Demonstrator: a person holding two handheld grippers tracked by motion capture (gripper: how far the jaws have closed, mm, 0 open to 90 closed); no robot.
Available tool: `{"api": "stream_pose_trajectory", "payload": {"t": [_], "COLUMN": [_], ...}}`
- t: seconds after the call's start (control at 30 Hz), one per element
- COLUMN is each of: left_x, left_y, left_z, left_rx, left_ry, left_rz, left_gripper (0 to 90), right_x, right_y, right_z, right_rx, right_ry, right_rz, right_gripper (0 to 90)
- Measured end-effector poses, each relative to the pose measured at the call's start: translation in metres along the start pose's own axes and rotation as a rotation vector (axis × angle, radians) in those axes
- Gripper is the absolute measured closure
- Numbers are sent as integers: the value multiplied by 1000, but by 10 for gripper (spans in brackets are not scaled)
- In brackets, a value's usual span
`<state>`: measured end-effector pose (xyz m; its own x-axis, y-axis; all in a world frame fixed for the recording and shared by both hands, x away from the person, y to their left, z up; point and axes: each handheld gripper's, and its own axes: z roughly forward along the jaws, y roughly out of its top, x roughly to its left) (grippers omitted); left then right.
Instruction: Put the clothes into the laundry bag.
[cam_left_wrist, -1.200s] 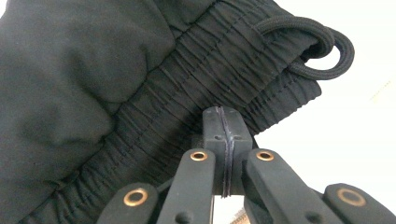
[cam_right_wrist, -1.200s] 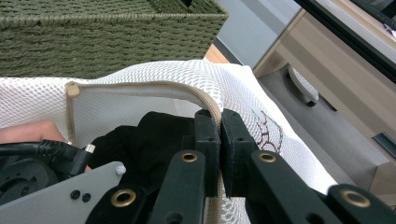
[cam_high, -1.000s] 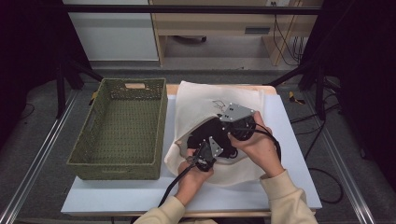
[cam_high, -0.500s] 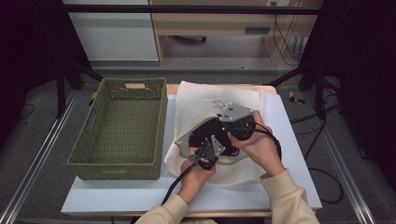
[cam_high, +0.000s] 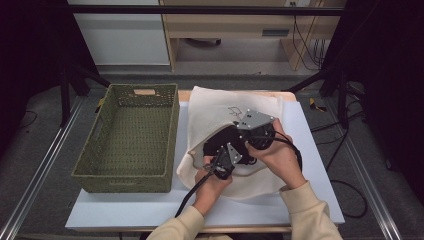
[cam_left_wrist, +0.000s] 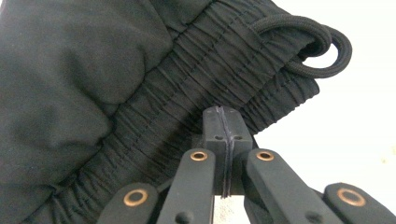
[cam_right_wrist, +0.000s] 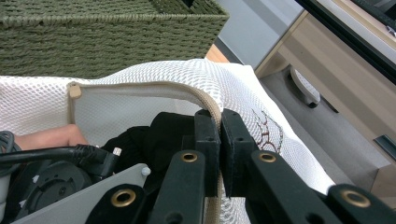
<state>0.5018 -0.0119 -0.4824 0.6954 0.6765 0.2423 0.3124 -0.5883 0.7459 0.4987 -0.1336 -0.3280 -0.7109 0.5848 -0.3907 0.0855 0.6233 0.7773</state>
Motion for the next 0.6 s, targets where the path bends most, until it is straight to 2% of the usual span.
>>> {"api": "stream_pose_trajectory", "payload": {"t": [0.6], "left_x": [1], "left_y": [1], "left_z": [2], "left_rx": [1], "left_ry": [8], "left_rz": [1], "left_gripper": [900], "right_x": [-4], "right_y": [3], "right_z": [-6], "right_rx": [-13], "right_ry": [-36], "right_rz": [0], "right_gripper": [872]}}
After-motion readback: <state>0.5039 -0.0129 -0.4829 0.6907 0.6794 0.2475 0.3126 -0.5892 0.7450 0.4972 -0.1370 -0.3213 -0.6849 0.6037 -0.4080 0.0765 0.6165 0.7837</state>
